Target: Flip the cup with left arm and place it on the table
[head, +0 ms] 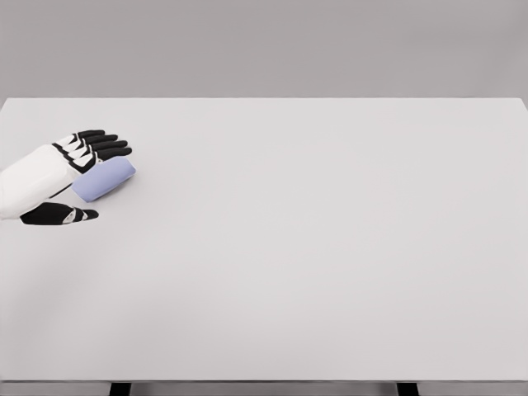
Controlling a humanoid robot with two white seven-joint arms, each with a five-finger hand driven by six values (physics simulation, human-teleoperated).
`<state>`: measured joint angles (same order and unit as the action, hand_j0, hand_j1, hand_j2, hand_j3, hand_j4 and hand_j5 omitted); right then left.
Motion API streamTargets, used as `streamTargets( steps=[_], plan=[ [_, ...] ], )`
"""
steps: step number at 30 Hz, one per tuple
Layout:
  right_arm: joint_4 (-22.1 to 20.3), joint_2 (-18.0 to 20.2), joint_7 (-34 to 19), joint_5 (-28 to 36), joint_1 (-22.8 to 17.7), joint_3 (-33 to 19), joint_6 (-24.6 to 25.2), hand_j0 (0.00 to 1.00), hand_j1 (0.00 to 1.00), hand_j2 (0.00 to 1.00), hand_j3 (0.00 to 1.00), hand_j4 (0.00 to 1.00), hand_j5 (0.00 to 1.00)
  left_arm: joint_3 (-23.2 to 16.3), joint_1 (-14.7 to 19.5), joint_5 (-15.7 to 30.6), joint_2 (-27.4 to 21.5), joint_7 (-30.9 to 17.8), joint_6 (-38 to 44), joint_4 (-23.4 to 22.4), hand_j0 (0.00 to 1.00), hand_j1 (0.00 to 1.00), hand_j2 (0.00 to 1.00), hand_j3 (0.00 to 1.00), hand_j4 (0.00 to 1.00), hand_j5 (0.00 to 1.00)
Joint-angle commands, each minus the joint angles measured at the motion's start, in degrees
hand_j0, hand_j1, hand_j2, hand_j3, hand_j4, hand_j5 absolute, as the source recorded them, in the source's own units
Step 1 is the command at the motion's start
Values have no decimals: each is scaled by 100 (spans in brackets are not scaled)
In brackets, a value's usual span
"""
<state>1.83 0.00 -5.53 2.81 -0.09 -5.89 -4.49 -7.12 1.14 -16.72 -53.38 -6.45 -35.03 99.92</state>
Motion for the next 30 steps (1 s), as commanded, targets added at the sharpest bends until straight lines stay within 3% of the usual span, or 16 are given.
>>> streamTargets(
  steps=[1, 11, 15, 17, 19, 22, 23, 25, 27, 28, 30],
  plan=[
    [2, 0, -1, 0, 0, -9, 1, 100, 100, 100, 100, 100, 100, -9, -9, 20, -5, 4, 3, 1, 100, 100, 100, 100, 100, 100],
    [45, 0, -1, 0, -18, 0, 27, 100, 100, 100, 100, 100, 100, 18, 0, -42, -5, 4, 3, -8, 100, 100, 100, 100, 100, 100],
    [45, 0, -1, 0, -18, 0, 27, 100, 100, 100, 100, 100, 100, 202, 17, 2, 12, 56, 3, -8, 100, 100, 100, 100, 100, 100],
    [45, 0, -1, 0, -18, 0, 27, 100, 100, 100, 100, 100, 100, 387, 26, 204, 171, 21, 3, 10, 97, 97, 97, 97, 97, 97],
    [45, 0, -1, 0, -18, 0, 27, 100, 100, 100, 100, 100, 100, 457, 79, 748, -84, 13, 3, 36, 90, 90, 90, 90, 90, 90],
    [45, 0, -1, 0, -18, 0, 27, 100, 100, 100, 100, 100, 100, 572, 105, 837, -155, -14, 3, 80, 91, 91, 91, 91, 91, 91],
    [45, 0, -1, 0, -18, 0, 27, 100, 100, 100, 100, 100, 100, 554, 105, 846, -155, -180, 3, 106, 91, 91, 91, 91, 91, 91],
    [45, 0, -1, 0, -18, 0, 27, 100, 100, 100, 100, 100, 100, 572, 237, 872, -41, -1128, 698, 115, 91, 91, 91, 91, 91, 91],
    [45, 0, -1, 0, -18, 0, 27, 100, 100, 100, 100, 100, 100, 501, 1098, 899, 635, -2855, 2086, 115, 95, 95, 95, 95, 95, 95],
    [45, 0, -1, 0, -18, 0, 27, 100, 100, 100, 100, 100, 100, 501, 1327, 855, 1013, -2855, 2834, 115, 100, 100, 100, 100, 100, 100],
    [45, 0, -1, 0, -18, 0, 27, 100, 100, 100, 100, 100, 100, 475, 1310, 881, 1190, -2855, 3599, 115, 100, 100, 100, 100, 100, 100]
  ],
)
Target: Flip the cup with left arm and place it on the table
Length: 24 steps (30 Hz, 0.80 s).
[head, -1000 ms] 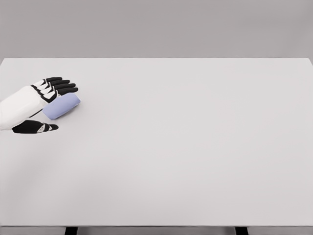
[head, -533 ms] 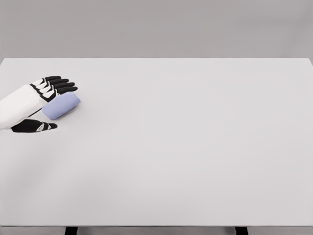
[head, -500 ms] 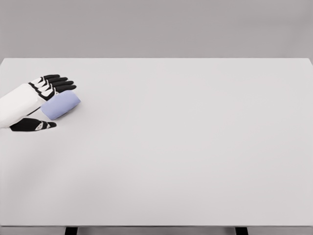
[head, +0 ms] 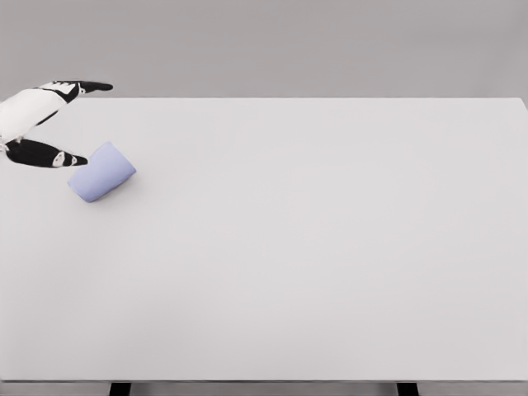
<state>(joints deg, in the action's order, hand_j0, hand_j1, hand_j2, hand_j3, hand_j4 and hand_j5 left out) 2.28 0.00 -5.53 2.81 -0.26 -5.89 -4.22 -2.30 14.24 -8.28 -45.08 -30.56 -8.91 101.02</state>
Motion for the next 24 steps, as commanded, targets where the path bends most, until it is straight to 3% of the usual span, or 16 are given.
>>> streamTargets(
  steps=[1, 3, 7, 9, 16, 20, 24],
  plan=[
    [0, 0, -1, 0, 0, 0, 0, 100, 100, 100, 100, 100, 100, -174, 9, 64, 369, -444, 1234, 6, 100, 100, 100, 100, 100, 100],
    [0, 0, -1, 0, 0, 0, 0, 100, 100, 100, 100, 100, 100, -323, 62, 160, 527, -444, 1875, 15, 100, 100, 100, 100, 100, 100],
    [0, 0, -1, 0, 0, 0, 0, 100, 100, 100, 100, 100, 100, -341, 518, 310, 773, -444, 3535, 41, 100, 100, 100, 100, 100, 100],
    [0, 0, -1, 0, 0, 0, 0, 100, 100, 100, 100, 100, 100, -631, 747, 336, 817, -444, 4391, 41, 100, 100, 100, 100, 100, 100],
    [0, 0, -1, 0, 0, 0, 0, 100, 100, 100, 100, 100, 100, -1202, 1151, 336, 756, -444, 4391, 41, 100, 100, 100, 100, 100, 100],
    [0, 0, -1, 0, 0, 0, 0, 100, 100, 100, 100, 100, 100, -1282, 1248, 257, 712, -444, 4391, 32, 100, 100, 100, 100, 100, 100],
    [0, 0, -1, 0, 0, 0, 0, 100, 100, 100, 100, 100, 100, -1404, 1257, -129, 720, -444, 4391, -12, 100, 100, 100, 100, 100, 100]
  ],
)
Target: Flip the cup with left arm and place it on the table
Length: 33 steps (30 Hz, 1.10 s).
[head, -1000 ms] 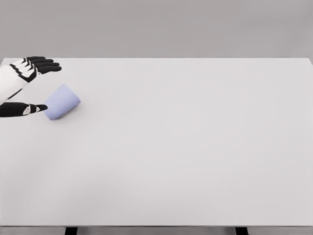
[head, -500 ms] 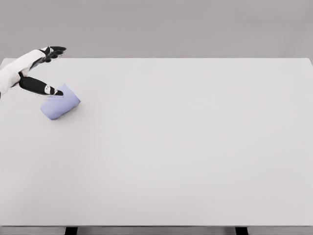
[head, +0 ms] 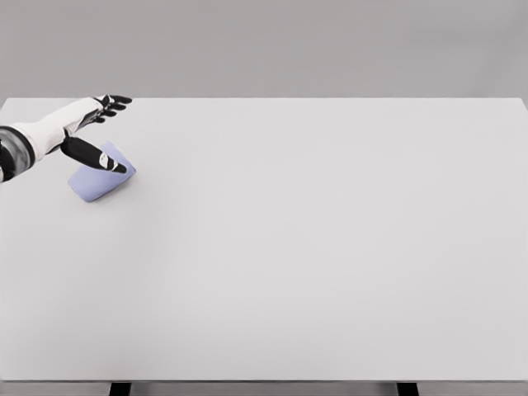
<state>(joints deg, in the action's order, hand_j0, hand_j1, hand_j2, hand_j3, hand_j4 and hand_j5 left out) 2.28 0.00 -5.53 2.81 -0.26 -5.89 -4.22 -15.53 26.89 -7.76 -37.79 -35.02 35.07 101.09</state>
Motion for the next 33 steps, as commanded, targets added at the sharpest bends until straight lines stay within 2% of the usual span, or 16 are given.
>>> streamTargets(
  steps=[1, 12, 20, 26, 33],
  plan=[
    [0, 0, -1, 0, 0, 0, 0, 100, 100, 100, 100, 100, 100, -99, 0, -209, 0, 2, -7, -28, 100, 100, 100, 100, 100, 100],
    [0, 0, -1, 0, 0, 0, 0, 100, 100, 100, 100, 100, 100, -143, 9, -270, 53, 2, -7, -283, 100, 100, 100, 100, 100, 100],
    [0, 0, -1, 0, 0, 0, 0, 100, 100, 100, 100, 100, 100, -125, 44, -297, 44, 2, -7, -766, 100, 100, 100, 100, 100, 100],
    [0, 0, -1, 0, 0, 0, 0, 100, 100, 100, 100, 100, 100, -116, 18, -297, 61, 2, -7, -775, 100, 100, 100, 100, 100, 100],
    [0, 0, -1, 0, 0, 0, 0, 100, 100, 100, 100, 100, 100, -125, 35, -305, 123, 2, -7, -1153, 100, 100, 100, 100, 100, 100]
  ],
)
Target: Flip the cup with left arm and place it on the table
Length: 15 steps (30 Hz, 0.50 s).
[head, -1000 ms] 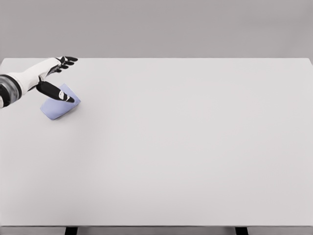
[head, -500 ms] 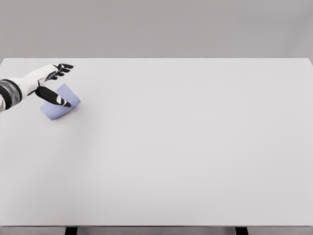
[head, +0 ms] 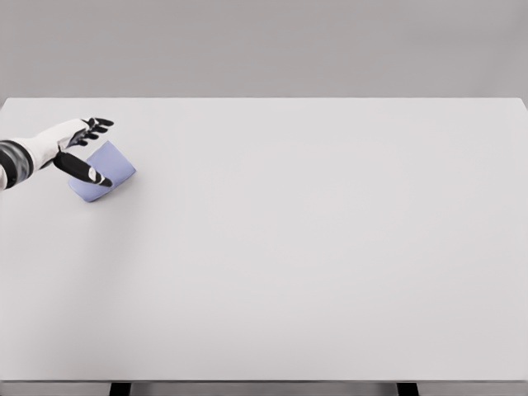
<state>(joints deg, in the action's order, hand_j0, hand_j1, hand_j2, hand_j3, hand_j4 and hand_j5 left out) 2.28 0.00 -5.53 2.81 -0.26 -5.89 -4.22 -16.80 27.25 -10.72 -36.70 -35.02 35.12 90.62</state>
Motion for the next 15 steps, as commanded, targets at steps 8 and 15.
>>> streamTargets(
  steps=[8, 15],
  plan=[
    [0, 0, -1, 0, 0, 0, 0, 100, 100, 100, 100, 100, 100, -17, 0, -88, 154, 2, -12, -361, 100, 100, 100, 100, 100, 100],
    [0, 0, -1, 0, 0, 0, 0, 100, 100, 100, 100, 100, 100, -17, 53, -97, 190, 2, -12, -502, 100, 100, 100, 100, 100, 100]
  ],
)
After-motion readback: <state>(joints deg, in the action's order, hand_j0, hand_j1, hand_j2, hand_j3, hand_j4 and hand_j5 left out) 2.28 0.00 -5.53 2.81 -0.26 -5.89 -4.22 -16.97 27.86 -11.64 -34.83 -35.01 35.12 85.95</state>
